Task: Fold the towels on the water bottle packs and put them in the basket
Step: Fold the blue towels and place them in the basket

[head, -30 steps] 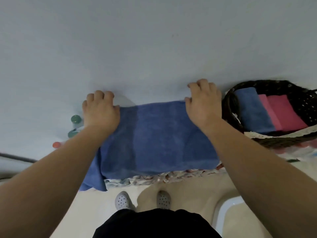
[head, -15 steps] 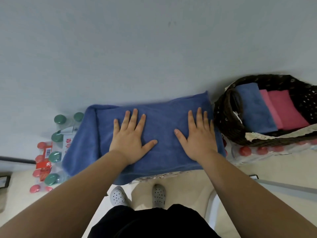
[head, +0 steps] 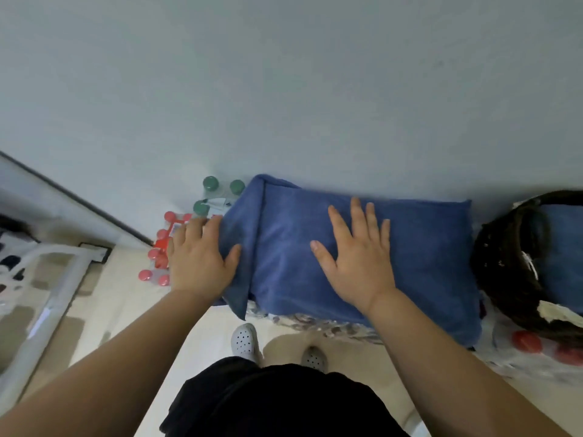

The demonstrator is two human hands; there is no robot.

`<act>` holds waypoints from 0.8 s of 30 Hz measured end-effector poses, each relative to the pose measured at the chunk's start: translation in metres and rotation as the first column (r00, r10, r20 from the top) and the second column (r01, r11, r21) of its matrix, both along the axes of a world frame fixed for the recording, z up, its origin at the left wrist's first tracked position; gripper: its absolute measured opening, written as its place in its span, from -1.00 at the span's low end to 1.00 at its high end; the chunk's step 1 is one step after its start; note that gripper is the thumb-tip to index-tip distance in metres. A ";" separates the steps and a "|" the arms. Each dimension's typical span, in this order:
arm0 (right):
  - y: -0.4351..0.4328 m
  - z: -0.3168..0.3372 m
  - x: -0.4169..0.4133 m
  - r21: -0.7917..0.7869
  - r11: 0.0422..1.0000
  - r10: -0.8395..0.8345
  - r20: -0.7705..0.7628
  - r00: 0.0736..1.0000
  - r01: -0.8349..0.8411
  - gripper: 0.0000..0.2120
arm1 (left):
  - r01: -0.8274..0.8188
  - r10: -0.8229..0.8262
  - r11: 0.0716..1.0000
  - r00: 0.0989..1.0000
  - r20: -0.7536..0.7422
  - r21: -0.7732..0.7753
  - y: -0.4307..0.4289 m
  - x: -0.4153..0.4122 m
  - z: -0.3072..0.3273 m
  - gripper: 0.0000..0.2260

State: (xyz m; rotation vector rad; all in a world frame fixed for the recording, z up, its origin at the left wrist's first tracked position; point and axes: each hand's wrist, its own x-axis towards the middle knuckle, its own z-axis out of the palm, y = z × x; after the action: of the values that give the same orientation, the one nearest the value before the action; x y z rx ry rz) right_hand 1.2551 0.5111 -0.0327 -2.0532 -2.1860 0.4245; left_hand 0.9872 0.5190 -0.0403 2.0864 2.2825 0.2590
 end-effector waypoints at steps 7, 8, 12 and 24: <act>0.022 -0.008 -0.084 -0.121 0.954 0.279 0.031 0.960 -0.274 -0.32 | -0.218 0.246 0.953 0.962 0.117 -0.209 -0.001 -0.034 0.014 -0.81; 0.025 -0.010 -0.095 -0.137 0.947 0.298 0.042 0.954 -0.290 -0.32 | -0.225 0.266 0.946 0.950 0.162 -0.234 0.000 -0.037 0.014 -0.85; 0.025 -0.022 -0.104 -0.169 0.953 0.267 0.065 0.962 -0.253 -0.31 | -0.254 0.341 0.932 0.856 0.388 -0.258 0.009 -0.039 0.014 -0.91; 0.020 -0.029 -0.098 -0.084 0.979 0.188 0.017 0.982 -0.186 -0.29 | -0.139 0.299 0.951 0.192 0.935 -0.275 0.109 -0.111 0.029 -0.86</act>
State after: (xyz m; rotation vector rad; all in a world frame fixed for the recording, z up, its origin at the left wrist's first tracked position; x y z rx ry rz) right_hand 1.1568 0.5310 -0.0619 -1.9075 -2.4259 0.5181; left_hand 0.8764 0.6283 -0.0111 0.8691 1.5828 1.0535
